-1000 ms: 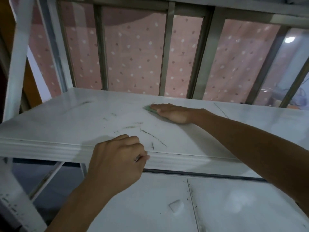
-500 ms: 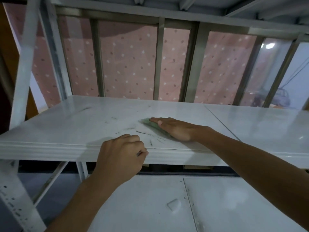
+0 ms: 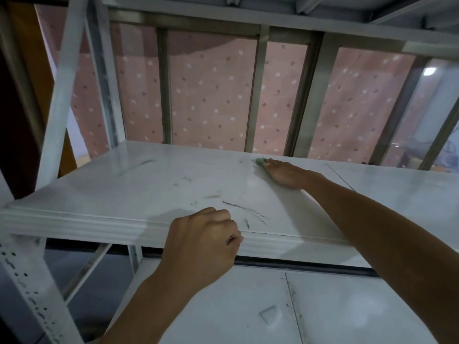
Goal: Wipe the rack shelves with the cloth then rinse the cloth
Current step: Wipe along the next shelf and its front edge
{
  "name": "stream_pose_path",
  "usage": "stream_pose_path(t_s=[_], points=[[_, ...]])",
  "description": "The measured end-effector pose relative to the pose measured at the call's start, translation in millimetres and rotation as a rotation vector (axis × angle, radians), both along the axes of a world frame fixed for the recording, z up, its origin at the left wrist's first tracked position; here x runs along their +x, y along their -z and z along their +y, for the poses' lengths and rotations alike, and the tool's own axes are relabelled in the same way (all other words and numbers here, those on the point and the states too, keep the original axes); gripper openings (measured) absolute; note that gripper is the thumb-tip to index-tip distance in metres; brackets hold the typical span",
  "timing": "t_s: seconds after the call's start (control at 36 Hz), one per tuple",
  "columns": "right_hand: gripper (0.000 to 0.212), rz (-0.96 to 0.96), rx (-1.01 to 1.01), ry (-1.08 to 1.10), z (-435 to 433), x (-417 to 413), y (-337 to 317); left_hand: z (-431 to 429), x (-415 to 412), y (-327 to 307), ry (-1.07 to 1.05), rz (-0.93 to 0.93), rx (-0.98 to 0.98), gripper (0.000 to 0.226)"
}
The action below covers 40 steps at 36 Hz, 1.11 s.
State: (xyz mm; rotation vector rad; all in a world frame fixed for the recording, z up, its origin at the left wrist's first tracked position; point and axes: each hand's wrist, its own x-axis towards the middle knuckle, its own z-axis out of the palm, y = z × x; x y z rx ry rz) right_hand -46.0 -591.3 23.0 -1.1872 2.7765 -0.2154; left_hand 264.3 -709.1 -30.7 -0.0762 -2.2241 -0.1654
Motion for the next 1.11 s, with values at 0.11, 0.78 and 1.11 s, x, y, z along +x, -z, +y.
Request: stream_pose_path(t_s=[0.11,0.78,1.11], points=[[0.059,-0.027,-0.059,0.061,-26.9,-16.8,-1.7,0.2,0.1,1.5,0.013,0.015,-0.009,0.025],[0.046,-0.129,0.011,-0.6,-68.7,84.0,-6.5,6.2,0.8,7.5,-0.025,0.081,-0.025,0.028],[0.048,-0.145,0.019,-0.71,-42.2,123.9,-4.4,9.2,2.5,6.6,-0.064,0.096,-0.056,0.033]])
